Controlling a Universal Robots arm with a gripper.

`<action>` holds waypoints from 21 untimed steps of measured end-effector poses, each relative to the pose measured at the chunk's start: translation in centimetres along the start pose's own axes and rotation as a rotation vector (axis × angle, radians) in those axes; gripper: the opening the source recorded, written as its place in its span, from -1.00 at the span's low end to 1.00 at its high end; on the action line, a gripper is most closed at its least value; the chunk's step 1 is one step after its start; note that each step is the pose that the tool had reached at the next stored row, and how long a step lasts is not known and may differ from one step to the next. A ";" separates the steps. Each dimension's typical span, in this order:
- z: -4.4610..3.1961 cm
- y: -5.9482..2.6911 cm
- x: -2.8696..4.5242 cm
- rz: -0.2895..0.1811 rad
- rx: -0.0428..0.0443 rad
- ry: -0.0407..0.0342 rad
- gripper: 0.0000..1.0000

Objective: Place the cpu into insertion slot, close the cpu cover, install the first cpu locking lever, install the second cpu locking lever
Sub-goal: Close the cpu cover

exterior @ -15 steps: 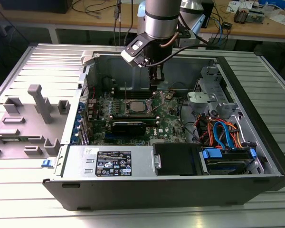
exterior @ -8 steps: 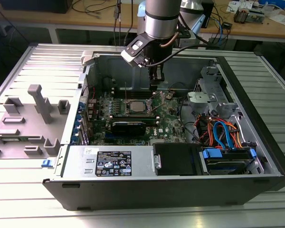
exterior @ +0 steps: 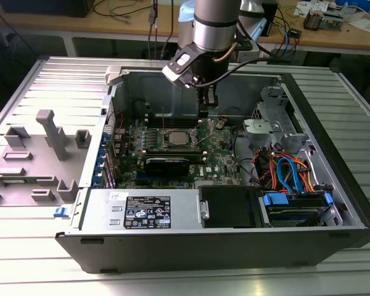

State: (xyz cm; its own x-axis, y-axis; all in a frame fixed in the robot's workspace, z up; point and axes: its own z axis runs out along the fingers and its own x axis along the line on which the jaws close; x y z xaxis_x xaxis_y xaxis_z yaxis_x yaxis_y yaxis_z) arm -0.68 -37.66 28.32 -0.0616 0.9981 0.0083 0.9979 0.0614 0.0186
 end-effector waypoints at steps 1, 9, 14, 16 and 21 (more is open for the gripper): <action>0.03 0.45 -0.03 0.000 0.0000 -0.0001 -0.79; 0.23 1.51 -0.09 0.000 0.0000 0.0000 -0.79; 0.26 1.88 -0.11 0.000 0.0000 0.0000 -0.79; 0.27 2.16 -0.13 0.000 0.0000 0.0000 -0.79; 0.28 2.44 -0.15 0.000 -0.0001 0.0000 -0.79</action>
State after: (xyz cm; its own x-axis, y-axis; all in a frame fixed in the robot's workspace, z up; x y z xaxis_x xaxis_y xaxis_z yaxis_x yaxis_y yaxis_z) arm 1.77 -37.65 28.08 -0.0615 0.9981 0.0083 0.9979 0.0614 0.0187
